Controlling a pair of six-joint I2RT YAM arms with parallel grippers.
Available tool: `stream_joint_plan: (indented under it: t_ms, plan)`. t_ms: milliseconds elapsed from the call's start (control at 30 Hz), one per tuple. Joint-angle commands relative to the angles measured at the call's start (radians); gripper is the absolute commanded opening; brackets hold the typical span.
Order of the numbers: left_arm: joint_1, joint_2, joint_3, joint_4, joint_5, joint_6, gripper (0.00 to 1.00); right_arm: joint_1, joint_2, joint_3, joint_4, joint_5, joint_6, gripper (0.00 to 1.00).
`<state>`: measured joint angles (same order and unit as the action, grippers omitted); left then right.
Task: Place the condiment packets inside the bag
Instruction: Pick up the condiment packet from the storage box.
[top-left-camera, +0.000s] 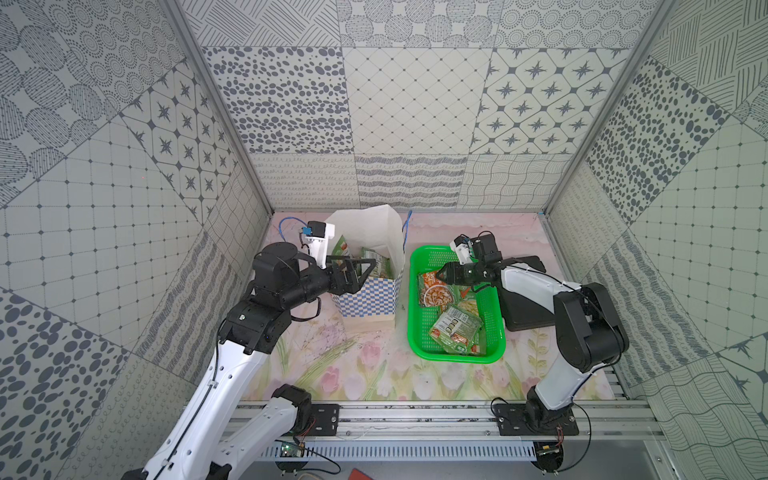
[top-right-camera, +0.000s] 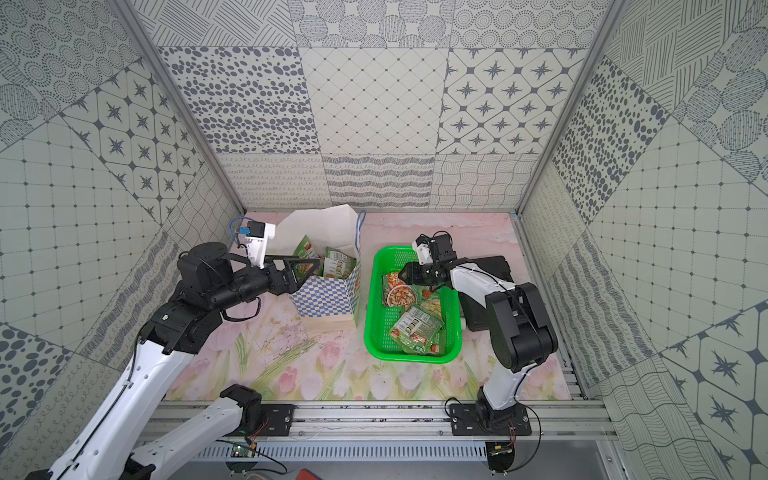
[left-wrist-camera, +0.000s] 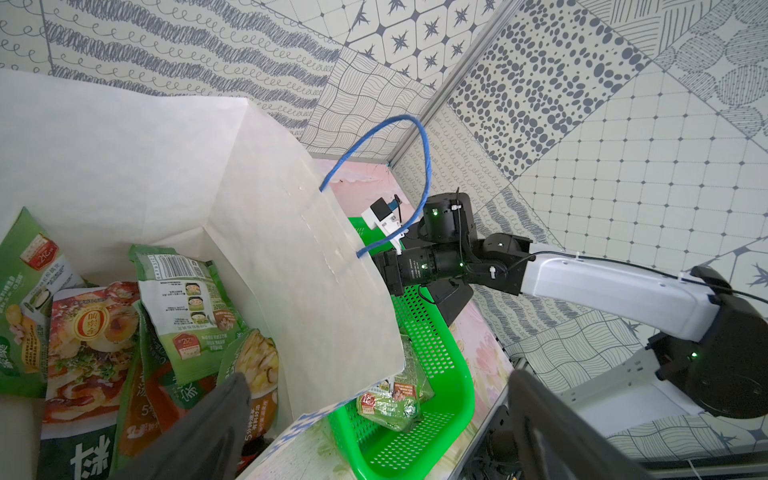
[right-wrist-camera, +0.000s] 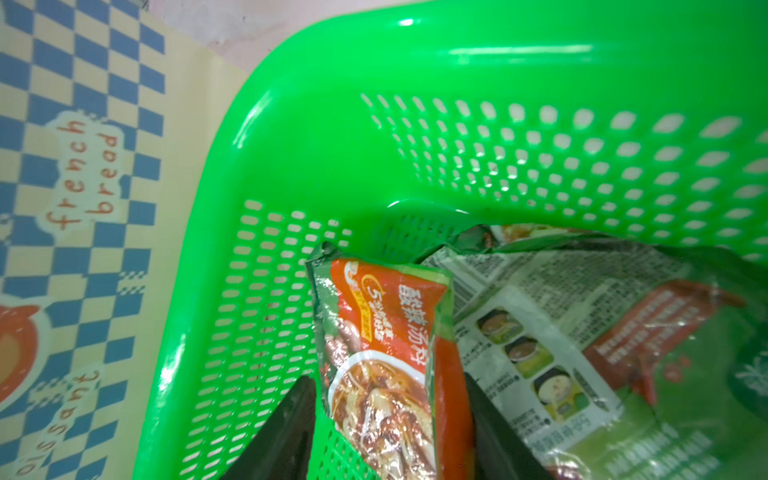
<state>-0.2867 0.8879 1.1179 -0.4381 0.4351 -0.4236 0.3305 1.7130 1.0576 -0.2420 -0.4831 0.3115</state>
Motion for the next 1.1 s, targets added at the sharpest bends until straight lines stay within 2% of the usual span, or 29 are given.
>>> stream_joint_plan:
  t_ms: [0, 167, 367, 600, 833, 1067]
  plan:
    - [0.003, -0.003, 0.014, 0.013, 0.011, 0.009, 0.99, 0.008, -0.027, -0.030, 0.055, -0.080, -0.001, 0.50]
    - [0.003, -0.004, 0.014, 0.015, 0.010, 0.009, 0.99, 0.013, -0.026, -0.047, 0.050, -0.045, 0.006, 0.43]
    - [0.003, -0.008, 0.015, 0.015, 0.008, 0.009, 0.99, 0.011, -0.010, -0.048, 0.029, 0.027, 0.013, 0.26]
    - [0.003, -0.021, 0.008, 0.024, 0.007, 0.008, 0.99, 0.012, -0.122, -0.083, 0.024, 0.090, 0.026, 0.00]
    - [0.003, -0.075, -0.027, 0.071, -0.007, 0.007, 0.99, 0.013, -0.350, -0.139, 0.015, 0.155, 0.055, 0.00]
    - [0.003, -0.097, -0.036, 0.082, -0.019, 0.008, 0.99, 0.013, -0.551, -0.138, 0.010, 0.123, 0.102, 0.00]
